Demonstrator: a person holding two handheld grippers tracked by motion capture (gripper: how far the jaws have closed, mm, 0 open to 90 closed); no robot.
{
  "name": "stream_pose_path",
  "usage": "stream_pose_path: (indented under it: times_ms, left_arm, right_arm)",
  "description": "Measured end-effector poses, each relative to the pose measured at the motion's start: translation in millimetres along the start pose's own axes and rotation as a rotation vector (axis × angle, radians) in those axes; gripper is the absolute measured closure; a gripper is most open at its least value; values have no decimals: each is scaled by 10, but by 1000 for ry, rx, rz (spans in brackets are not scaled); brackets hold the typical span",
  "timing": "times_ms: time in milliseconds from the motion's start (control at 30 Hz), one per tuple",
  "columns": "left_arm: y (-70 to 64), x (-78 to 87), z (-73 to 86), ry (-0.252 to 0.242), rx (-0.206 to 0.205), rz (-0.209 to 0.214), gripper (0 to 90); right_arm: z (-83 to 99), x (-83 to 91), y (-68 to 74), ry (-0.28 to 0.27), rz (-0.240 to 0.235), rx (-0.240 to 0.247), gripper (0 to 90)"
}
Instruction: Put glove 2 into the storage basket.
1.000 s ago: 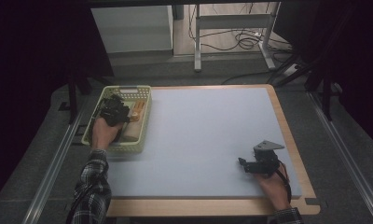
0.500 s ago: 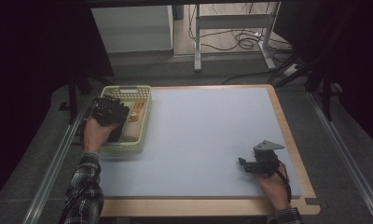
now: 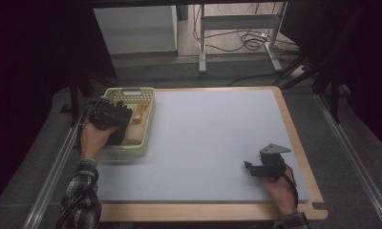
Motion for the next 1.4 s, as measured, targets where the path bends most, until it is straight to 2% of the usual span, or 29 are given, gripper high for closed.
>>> stream_pose_path:
  times_ms: [133,333,767,1000,1233,1400]
  left_arm:
    - [-32,67,7,-11,3,30,96]
    - [-87,175,-12,-58,-3,65,71]
    - [-207,386,36,-139,-43,124,31]
    - [-271,476,92,-165,-63,149,19]
    - [-395,611,121,-217,-83,196,17]
    - [-505,673,142,-243,-95,215,16]
  right_arm:
    - [0,0,0,0,0,0,211]
    - [0,0,0,0,0,0,211]
    - [0,0,1,0,0,0,211]
    - [0,0,1,1,1,1,210]
    - [1,2,0,3,2,1,210]
    - [1,2,0,3,2,2,209]
Point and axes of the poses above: each handheld gripper's, and its own axes: x roughly backward along the jaws, z roughly out of its underside, y roughly to its left, the point moved 7 cm from there along -x, roughly forward along the jaws, and after that the axes turned 8 degrees about -z, right-handed, at the moved point
